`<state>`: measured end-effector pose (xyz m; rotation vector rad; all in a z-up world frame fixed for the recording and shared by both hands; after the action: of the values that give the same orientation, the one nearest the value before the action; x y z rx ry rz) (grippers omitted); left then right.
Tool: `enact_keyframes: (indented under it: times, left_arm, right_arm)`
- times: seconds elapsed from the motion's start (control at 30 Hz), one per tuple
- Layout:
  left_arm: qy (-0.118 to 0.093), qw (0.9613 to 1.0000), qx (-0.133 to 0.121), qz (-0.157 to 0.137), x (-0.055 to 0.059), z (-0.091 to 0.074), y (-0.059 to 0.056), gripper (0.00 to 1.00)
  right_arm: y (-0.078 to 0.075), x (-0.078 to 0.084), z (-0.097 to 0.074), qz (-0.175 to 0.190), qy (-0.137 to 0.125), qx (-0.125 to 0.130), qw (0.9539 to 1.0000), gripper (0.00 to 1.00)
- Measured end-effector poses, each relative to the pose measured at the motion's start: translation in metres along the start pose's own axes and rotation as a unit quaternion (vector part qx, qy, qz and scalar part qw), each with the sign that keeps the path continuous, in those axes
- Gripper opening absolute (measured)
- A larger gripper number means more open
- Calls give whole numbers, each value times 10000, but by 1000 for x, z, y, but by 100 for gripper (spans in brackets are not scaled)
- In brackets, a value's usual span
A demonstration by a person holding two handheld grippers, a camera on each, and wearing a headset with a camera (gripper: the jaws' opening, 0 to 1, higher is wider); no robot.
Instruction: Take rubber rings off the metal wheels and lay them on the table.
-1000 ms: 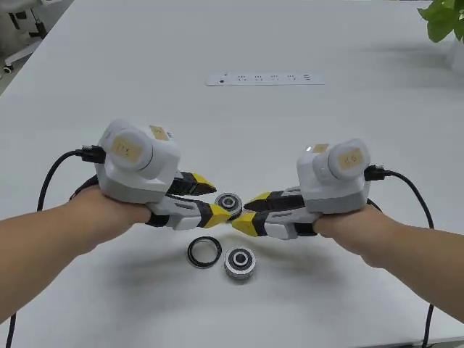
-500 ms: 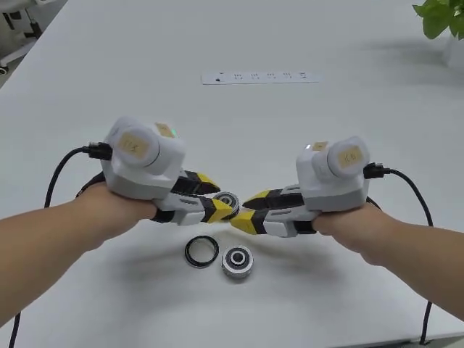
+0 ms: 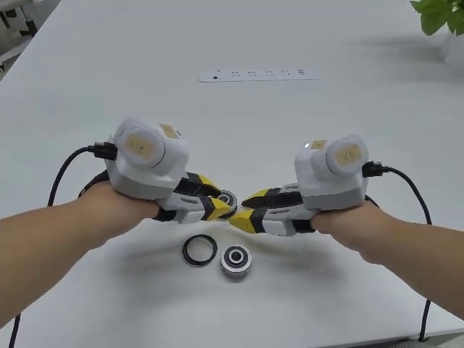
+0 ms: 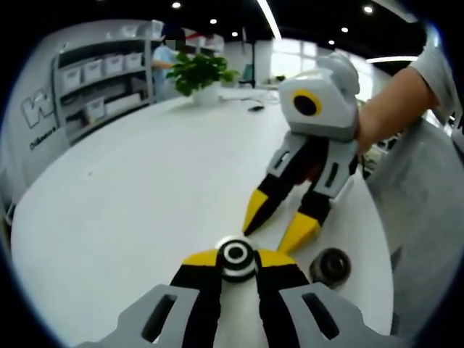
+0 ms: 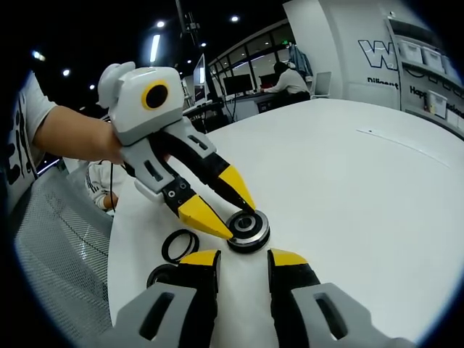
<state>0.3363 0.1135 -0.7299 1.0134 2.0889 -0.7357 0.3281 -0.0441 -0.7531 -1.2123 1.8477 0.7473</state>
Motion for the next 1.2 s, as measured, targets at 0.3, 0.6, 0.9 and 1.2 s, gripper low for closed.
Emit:
enact_keyframes:
  times: [0.3, 0.6, 0.9, 1.2]
  left_arm:
    - [0, 10000, -72, 52, -1, 1, -1, 16]
    - [-22, 9999, -126, 67, -2, -2, -2, 14]
    - [-58, 9999, -141, 27, 0, -2, -2, 14]
    - [-73, 9998, -167, -39, 1, -1, -2, 14]
  right_arm:
    - [0, -1, 1, 0, -21, 11, 10000, 23]
    - [0, -3, 4, -26, -47, 55, 10000, 23]
    - [-3, -2, 6, -44, -48, 141, 9999, 21]
    - [-2, -1, 7, -182, -17, 196, 9996, 17]
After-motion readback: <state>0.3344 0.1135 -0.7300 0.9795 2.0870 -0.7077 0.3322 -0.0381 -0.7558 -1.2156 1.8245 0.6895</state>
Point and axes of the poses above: the centre of the closed fingertips' face, and the gripper's own axes: z roughly forward along the fingers, y roughly to its left, x roughly out of its underside, the point moved 10 cm from there along -z, roughly backward along the fingers, and after that the axes turned 12 degrees about -z, right-handed, at the moved point
